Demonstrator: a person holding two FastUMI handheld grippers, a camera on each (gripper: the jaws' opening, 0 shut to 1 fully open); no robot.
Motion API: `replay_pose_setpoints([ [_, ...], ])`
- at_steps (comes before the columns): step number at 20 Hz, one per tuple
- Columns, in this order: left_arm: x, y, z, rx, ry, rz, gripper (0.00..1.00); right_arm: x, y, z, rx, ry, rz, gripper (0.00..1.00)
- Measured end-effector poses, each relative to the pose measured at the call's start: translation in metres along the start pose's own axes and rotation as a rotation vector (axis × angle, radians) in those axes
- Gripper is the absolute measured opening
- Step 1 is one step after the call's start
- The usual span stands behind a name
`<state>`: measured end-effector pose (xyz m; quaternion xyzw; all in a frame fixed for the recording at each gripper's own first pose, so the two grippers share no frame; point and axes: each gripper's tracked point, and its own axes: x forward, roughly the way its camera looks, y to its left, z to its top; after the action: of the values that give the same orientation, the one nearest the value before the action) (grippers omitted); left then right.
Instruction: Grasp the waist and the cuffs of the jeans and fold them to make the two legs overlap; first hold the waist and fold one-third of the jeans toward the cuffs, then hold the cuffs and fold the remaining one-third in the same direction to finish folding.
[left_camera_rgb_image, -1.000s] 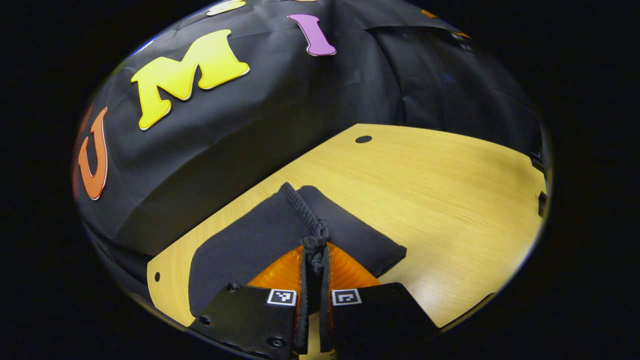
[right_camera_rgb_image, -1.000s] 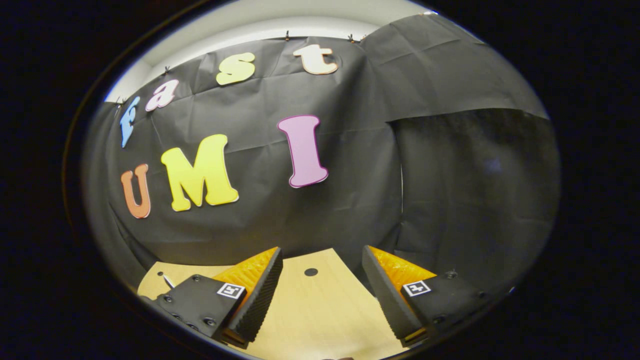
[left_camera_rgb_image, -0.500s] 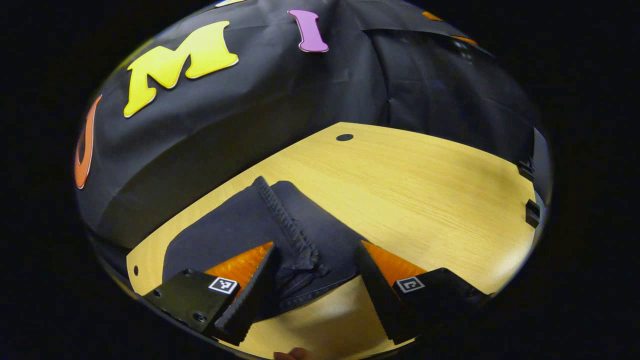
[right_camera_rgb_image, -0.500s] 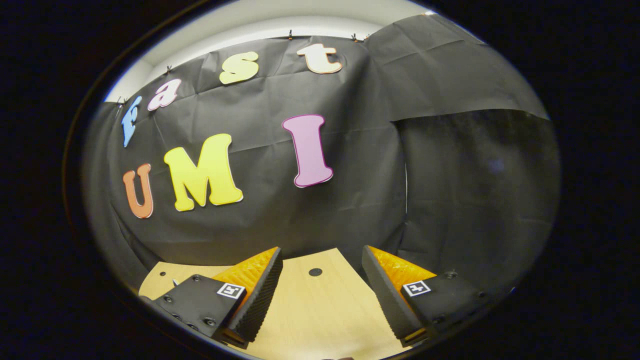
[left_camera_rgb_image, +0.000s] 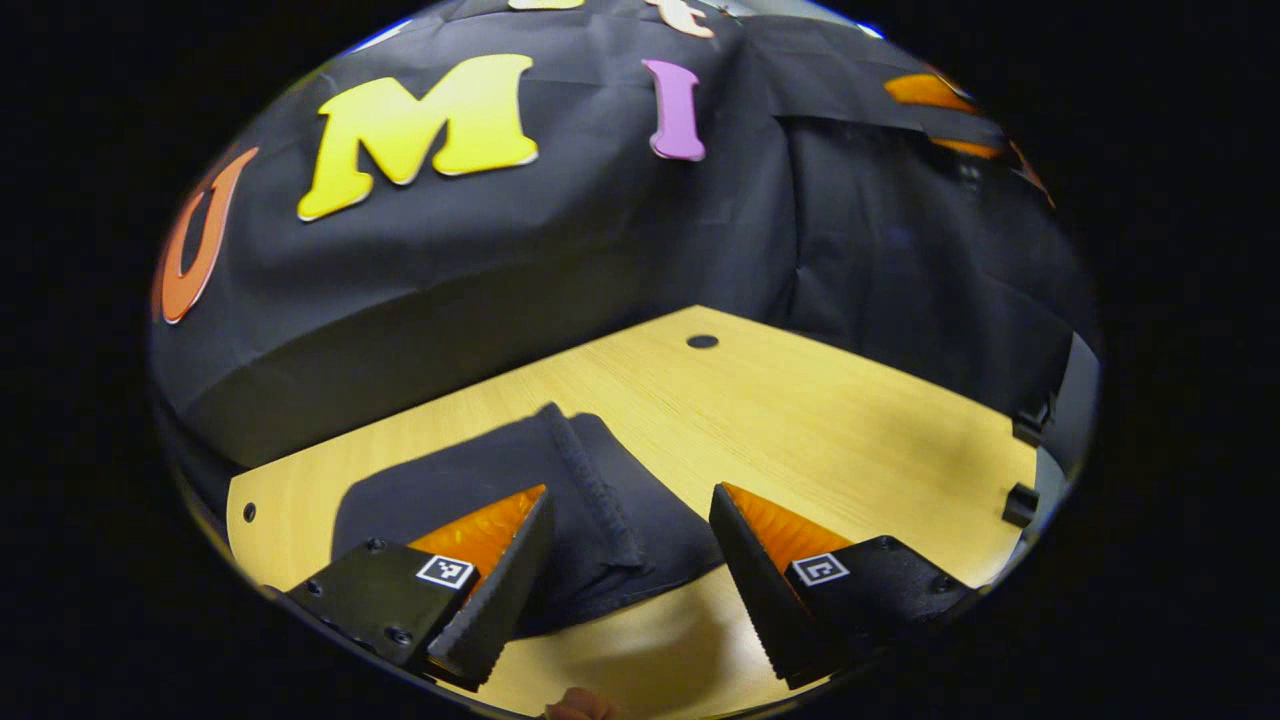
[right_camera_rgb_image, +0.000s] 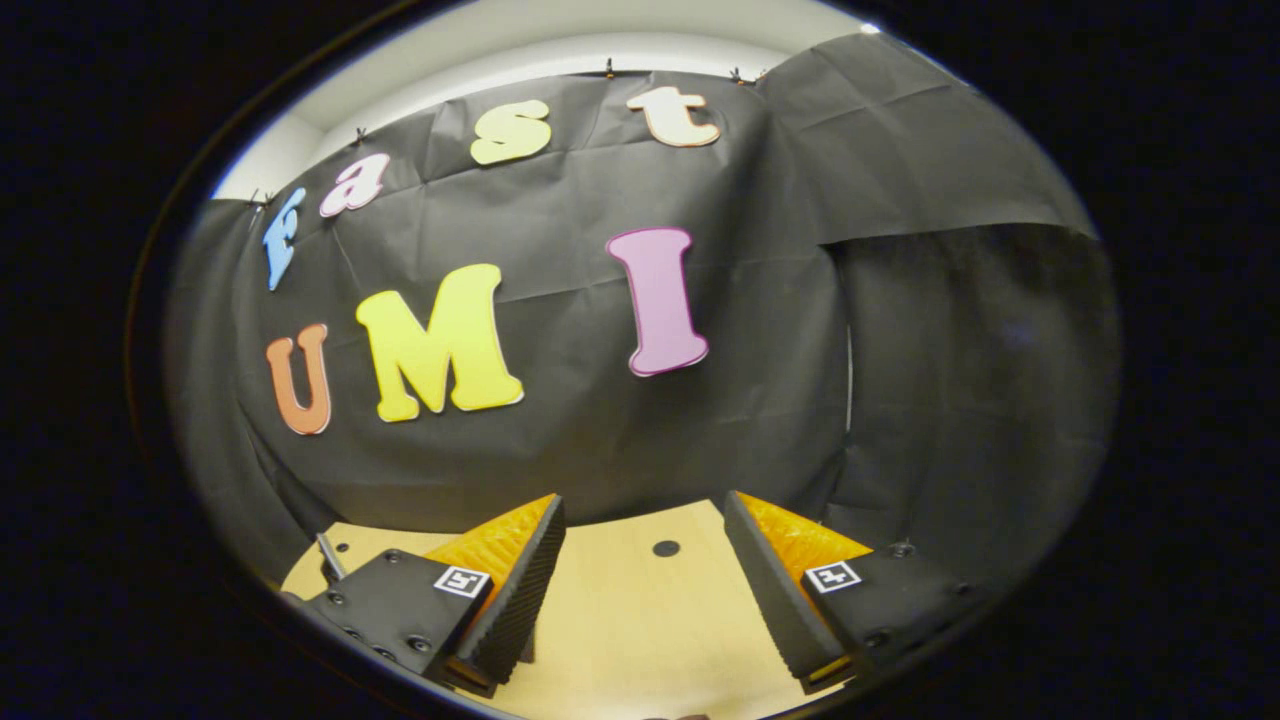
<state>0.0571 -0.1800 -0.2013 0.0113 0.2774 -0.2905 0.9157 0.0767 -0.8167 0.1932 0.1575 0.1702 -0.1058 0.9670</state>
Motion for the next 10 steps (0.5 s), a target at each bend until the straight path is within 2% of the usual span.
replay_pose_setpoints([
  [1,-0.010,0.016,0.016,-0.025,-0.036,0.030,1.00,0.008,0.016,-0.006,0.000,0.004,0.027,0.98],
  [2,-0.020,0.032,0.031,-0.045,-0.074,0.063,0.99,0.015,0.035,-0.010,0.001,0.001,0.064,0.94],
  [3,-0.033,0.049,0.046,-0.063,-0.112,0.098,0.99,0.020,0.055,-0.011,-0.004,-0.004,0.096,0.98],
  [7,-0.082,0.115,0.115,-0.140,-0.280,0.249,0.99,0.045,0.129,-0.011,-0.026,-0.044,0.180,1.00],
  [8,-0.095,0.128,0.129,-0.158,-0.313,0.286,0.98,0.049,0.148,-0.008,-0.022,-0.055,0.196,0.93],
  [9,-0.108,0.136,0.141,-0.171,-0.345,0.311,0.98,0.054,0.165,-0.006,-0.018,-0.065,0.201,1.00],
  [10,-0.129,0.138,0.153,-0.179,-0.374,0.342,0.99,0.057,0.179,-0.004,-0.012,-0.074,0.203,1.00],
])
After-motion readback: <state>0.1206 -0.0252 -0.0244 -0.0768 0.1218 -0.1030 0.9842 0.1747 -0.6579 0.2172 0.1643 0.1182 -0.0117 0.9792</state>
